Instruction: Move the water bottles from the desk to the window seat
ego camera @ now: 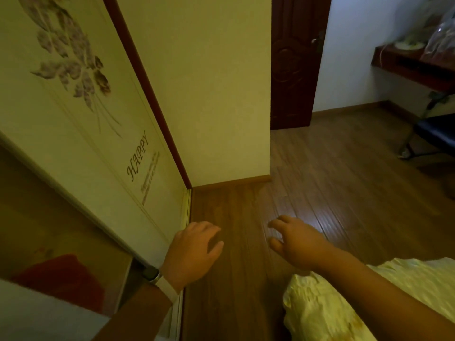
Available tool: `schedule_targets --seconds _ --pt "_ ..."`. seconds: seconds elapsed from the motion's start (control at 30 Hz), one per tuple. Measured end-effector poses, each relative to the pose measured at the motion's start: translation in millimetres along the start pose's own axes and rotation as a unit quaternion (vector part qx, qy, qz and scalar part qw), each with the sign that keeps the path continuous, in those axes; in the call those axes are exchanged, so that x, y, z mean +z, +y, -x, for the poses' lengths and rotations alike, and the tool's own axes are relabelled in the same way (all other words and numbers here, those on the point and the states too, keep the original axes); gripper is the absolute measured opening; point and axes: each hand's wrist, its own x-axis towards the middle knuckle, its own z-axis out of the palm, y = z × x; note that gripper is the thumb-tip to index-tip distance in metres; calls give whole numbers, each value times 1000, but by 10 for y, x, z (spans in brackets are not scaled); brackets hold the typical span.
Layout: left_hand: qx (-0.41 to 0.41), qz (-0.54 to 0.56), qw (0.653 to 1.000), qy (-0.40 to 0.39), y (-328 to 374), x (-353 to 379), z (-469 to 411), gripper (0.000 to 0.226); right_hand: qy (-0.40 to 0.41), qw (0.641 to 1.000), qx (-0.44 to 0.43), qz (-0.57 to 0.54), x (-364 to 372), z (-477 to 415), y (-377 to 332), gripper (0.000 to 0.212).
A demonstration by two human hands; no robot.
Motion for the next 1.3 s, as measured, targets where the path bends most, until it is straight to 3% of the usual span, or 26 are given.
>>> schedule_targets --seconds 0.13,0.3,0.5,0.73,0.9,1.07,1.3 --pt "13 0 1000 7 -79 -98 -445 68 16 1000 -7 1 -130 -380 90 49" --pt "20 16 1000 -5 -323 -78 -1019 45 11 1000 8 7 -124 -948 155 50" --pt "51 20 996 -77 -922 61 -1898 47 -13 998 43 33 -61 -1869 146 50" --pt "113 25 989 -87 -1430 -131 -3109 49 -23 992 113 43 -269 -2865 149 52" --pt "178 -1 978 -107 -1401 -228 -3842 50 23 984 172 33 -513 -3235 252 53" --pt "222 -3 970 -104 -1268 -239 -4461 48 19 976 212 35 -675 -3525 506 52" --pt "238 -16 961 -142 -934 -81 -5172 46 12 976 214 19 -729 -3902 1107 50"
